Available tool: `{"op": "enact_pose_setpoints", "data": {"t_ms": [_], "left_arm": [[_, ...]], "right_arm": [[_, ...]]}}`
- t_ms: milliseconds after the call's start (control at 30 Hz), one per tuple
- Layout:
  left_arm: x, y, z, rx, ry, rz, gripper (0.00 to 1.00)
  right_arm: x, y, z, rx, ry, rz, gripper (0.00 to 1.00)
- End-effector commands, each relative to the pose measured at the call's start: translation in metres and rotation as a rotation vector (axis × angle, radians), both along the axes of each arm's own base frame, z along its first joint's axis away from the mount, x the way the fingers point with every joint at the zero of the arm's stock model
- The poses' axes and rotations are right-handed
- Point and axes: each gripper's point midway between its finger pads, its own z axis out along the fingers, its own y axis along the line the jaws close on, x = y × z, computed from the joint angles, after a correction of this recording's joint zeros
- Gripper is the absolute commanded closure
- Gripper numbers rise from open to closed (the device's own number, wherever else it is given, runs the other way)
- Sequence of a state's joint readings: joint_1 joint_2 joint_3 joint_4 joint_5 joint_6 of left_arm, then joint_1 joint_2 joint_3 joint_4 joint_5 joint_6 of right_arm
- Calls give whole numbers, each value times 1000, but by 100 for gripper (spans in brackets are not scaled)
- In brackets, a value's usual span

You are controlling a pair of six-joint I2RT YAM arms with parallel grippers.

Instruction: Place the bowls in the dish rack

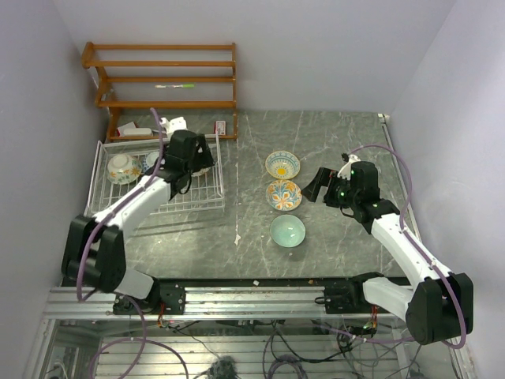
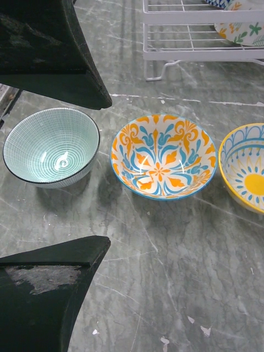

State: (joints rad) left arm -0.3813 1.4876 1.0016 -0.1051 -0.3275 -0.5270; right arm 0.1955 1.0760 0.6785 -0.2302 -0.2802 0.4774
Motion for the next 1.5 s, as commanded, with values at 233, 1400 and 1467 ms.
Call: {"op": "enact_pose_setpoints", "data": {"t_ms": [233, 1400, 1467], "left_arm": [[-49, -40, 96, -76, -213, -245, 1], [-93, -342, -50, 235, -42, -1014, 12], [-91, -341, -59, 255, -32, -1007, 13]], "right_arm": [[5, -12, 27, -14, -57, -72, 0], [7, -129, -30, -90, 146, -556, 0], [7, -127, -34, -74, 157, -548, 0]]}}
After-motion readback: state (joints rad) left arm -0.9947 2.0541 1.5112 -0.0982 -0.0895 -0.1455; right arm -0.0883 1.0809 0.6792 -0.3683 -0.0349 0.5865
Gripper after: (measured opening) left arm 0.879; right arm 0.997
